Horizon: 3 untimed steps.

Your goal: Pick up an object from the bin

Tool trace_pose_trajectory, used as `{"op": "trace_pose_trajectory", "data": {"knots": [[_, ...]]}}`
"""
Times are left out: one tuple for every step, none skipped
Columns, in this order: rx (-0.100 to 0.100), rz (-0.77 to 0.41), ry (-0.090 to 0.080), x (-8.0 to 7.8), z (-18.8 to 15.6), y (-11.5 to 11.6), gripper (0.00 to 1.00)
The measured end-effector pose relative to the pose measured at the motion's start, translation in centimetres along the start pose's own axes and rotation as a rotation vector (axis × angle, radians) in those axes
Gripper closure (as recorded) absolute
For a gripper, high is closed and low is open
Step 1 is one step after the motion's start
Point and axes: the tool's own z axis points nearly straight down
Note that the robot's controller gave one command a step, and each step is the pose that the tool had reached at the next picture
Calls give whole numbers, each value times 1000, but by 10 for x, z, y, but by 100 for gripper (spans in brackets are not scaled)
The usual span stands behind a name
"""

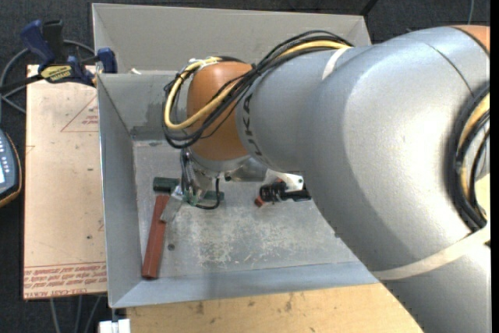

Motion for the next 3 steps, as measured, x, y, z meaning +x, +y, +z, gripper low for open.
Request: {"op": "trace_pose_trajectory", "data": {"knots": [[-4,0,-2,-1,0,2,100],[-10,-3,-6,27,-172,22,100],[-3,-86,-2,28,-165,29,100]]}}
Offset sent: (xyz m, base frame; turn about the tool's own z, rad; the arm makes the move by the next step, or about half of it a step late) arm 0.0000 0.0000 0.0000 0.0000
